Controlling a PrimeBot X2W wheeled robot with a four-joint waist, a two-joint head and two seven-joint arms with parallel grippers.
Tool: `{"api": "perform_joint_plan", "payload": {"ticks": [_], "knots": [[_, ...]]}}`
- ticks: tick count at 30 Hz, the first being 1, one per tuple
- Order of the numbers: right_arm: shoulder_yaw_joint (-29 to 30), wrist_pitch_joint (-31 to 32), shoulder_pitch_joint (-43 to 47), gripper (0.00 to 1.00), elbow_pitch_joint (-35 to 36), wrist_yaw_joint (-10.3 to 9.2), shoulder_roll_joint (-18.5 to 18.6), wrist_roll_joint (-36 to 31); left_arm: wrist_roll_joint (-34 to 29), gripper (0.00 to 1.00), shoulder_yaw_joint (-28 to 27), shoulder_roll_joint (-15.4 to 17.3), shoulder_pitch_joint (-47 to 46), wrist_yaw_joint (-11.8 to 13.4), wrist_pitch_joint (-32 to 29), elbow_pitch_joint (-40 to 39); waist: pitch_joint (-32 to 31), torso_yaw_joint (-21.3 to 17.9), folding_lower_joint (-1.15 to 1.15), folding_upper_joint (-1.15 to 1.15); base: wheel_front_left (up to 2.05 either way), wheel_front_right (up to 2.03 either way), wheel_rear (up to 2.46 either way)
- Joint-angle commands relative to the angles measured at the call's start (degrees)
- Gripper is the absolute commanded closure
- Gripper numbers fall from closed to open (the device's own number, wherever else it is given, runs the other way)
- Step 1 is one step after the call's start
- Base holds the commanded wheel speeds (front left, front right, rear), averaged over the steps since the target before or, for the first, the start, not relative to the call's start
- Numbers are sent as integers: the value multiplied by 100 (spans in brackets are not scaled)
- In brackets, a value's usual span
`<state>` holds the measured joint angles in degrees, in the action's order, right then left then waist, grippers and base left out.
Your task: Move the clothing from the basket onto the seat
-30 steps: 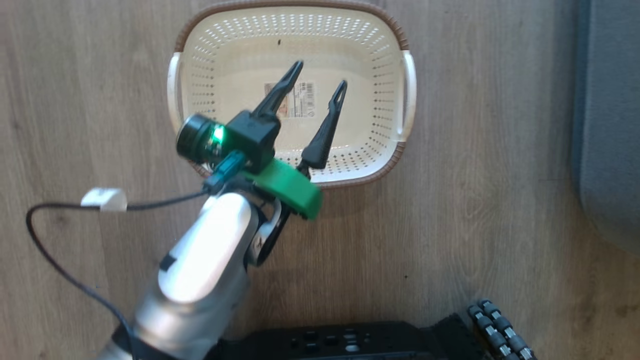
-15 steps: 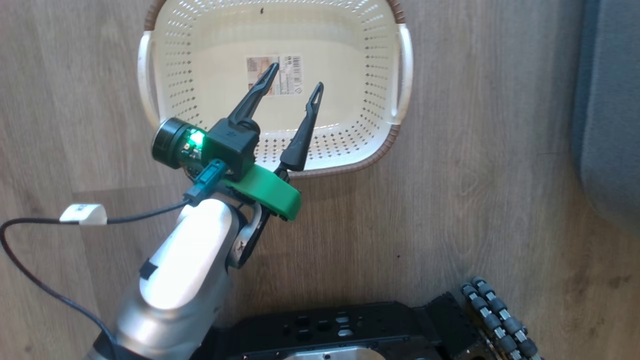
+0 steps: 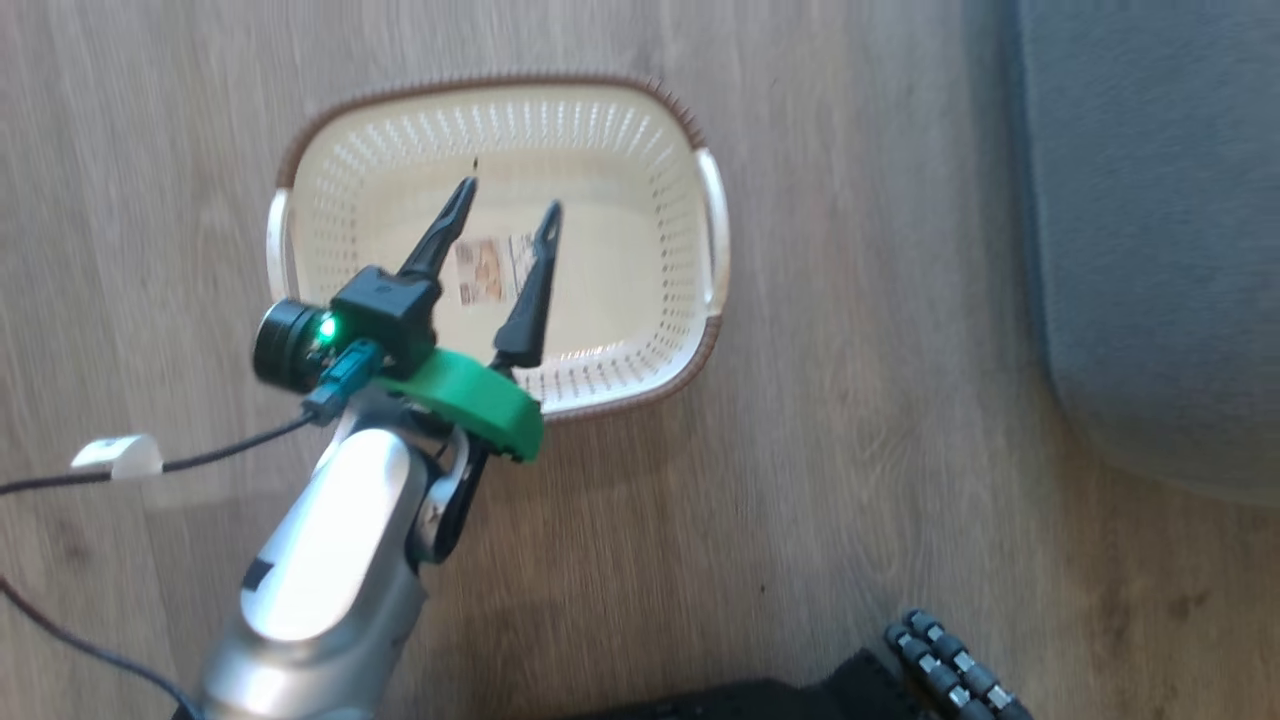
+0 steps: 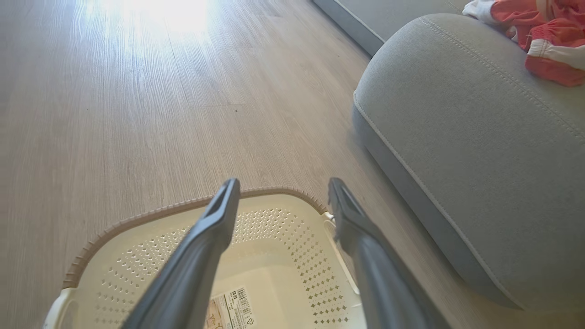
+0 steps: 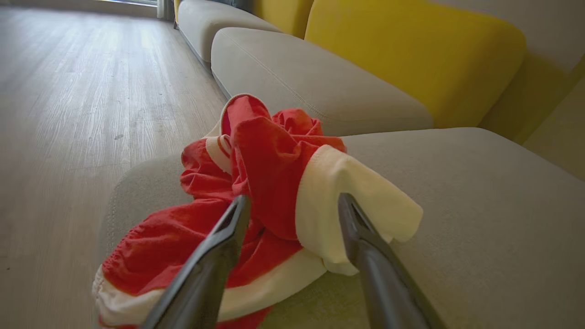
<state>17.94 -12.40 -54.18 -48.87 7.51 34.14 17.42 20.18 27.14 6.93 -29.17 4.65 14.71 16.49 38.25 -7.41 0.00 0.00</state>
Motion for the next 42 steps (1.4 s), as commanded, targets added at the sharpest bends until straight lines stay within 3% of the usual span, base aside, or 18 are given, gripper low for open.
{"api": "perform_joint_plan", "payload": {"ticks": [1,6,11,18,27,33,42], "knots": [[-141,-98,335,0,342,-2,84,93,-9,0,-256,111,172,-35,29,-79,-530,-202,0,0,0,0,0],[-582,-196,1181,0,1082,-2,-302,177,129,0,-711,77,482,-53,29,20,-1151,-158,0,0,0,0,0],[-717,-221,2088,0,2016,-2,-790,-243,336,0,-1037,-27,786,-405,29,99,-1710,111,0,0,0,0,0],[-842,-142,3163,0,3188,-2,-1814,-604,157,0,-1556,-63,1188,-530,29,158,-2250,513,0,0,0,0,0],[-863,-241,4397,0,3529,-2,-2738,-1328,-172,0,-2119,-174,1746,-517,29,310,-2985,939,0,0,0,0,0],[-966,-257,4922,0,3619,-2,-3054,-1690,-322,0,-2395,-237,2054,-615,29,338,-3252,1004,0,0,0,0,0],[-1137,-259,5059,0,3683,-2,-3123,-1712,-505,0,-2636,-309,2072,-679,29,323,-3279,987,0,0,0,0,0]]}}
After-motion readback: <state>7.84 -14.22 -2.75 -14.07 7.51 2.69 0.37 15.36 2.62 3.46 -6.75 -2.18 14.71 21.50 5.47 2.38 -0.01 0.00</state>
